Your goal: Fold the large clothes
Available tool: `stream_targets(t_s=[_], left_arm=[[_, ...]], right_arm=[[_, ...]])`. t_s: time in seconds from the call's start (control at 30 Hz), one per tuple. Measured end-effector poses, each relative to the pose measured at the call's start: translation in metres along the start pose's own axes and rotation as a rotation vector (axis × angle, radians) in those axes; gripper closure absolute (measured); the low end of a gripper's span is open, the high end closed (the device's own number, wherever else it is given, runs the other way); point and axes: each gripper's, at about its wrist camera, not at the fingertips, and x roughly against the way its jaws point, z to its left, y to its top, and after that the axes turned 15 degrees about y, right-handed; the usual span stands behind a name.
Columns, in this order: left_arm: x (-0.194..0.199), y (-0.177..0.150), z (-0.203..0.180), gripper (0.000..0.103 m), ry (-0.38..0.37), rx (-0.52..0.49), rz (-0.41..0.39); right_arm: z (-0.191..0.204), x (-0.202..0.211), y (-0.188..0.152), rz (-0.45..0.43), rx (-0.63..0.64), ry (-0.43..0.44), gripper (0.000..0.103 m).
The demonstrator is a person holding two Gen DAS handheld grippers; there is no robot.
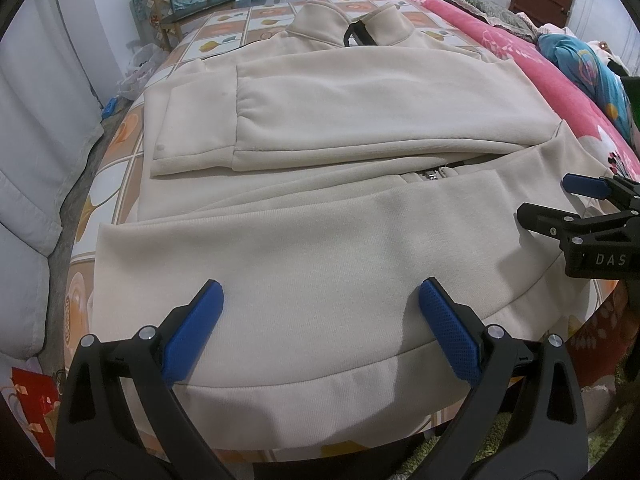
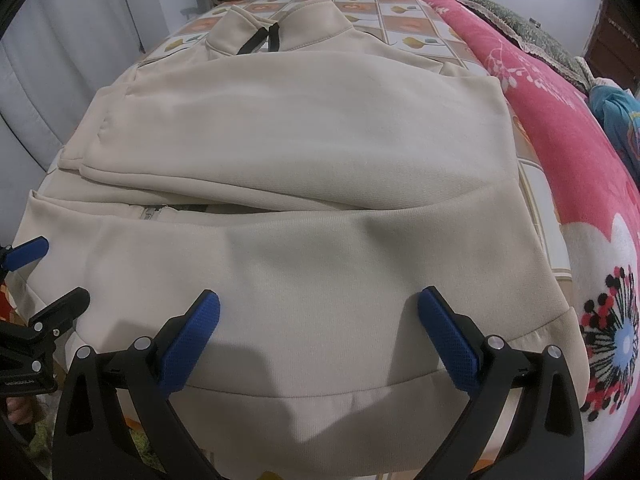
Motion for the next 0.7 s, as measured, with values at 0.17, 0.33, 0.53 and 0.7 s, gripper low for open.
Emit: stream_targets(t_s=[0.17, 0.33, 0.53, 0.7], left_arm=[[0.0001, 0.0001, 0.0002, 0.008, 0.000, -0.001, 0.000], [0.0001, 0.0001, 0.0002, 0.008, 0.000, -0.001, 0.000], [-0.0006, -0.0001, 0.0005, 0.008, 0.001, 0.000, 0.002], [-0.0005, -0.0001, 0.0006, 0.008, 0.000, 0.000, 0.002]], right_arm=[[-0.0001, 0.0001, -0.0002, 0.000, 0.001, 0.000, 0.007], [-0.0001, 0.0010, -0.0005, -0.003, 0.001, -0.003, 0.007], [-0.0001, 0.0010, -0.0008, -0.003, 0.001, -0.003, 0.007], [0.0001, 0.0008, -0.0008, -0.004, 0.001, -0.003, 0.007]])
